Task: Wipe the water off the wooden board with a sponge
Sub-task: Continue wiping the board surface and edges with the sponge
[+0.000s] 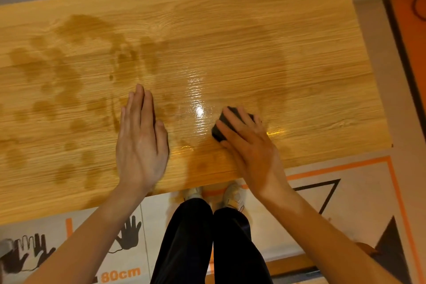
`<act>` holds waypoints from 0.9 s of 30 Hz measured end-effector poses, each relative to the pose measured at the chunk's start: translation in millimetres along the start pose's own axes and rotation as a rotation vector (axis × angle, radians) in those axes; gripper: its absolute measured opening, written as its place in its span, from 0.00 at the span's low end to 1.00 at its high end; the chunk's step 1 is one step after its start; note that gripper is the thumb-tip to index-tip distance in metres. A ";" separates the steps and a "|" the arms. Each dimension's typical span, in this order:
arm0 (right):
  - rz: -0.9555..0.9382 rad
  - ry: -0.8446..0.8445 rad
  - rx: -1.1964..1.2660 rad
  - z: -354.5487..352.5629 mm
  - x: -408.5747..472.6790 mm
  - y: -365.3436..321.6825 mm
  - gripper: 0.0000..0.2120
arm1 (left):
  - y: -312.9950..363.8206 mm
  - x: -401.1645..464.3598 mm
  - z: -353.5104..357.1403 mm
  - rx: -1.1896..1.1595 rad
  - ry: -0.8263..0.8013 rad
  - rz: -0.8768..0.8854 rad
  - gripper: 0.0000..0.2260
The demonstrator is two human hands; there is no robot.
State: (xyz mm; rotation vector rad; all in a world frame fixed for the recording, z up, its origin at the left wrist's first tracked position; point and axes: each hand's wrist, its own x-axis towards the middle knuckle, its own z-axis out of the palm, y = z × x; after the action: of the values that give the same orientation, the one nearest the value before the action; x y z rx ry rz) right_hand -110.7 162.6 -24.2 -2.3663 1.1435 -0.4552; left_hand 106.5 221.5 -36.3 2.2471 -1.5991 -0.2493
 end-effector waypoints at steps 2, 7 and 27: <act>-0.042 -0.034 -0.035 -9.0 15.2 14.7 0.20 | -0.6 0.0 -0.2 0.000 -0.001 0.002 0.24; 0.233 0.113 -0.007 -27.2 99.1 42.8 0.18 | -1.6 -1.2 -0.5 0.013 -0.017 -0.001 0.25; 0.499 0.303 -0.215 -90.0 41.8 140.2 0.17 | -1.2 -1.4 -0.3 -0.012 0.010 -0.024 0.25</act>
State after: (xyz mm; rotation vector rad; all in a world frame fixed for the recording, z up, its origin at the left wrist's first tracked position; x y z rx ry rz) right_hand -219.0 29.2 -21.5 -2.1110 1.9419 -0.5416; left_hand 107.2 223.2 -36.5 2.2561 -1.5622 -0.2527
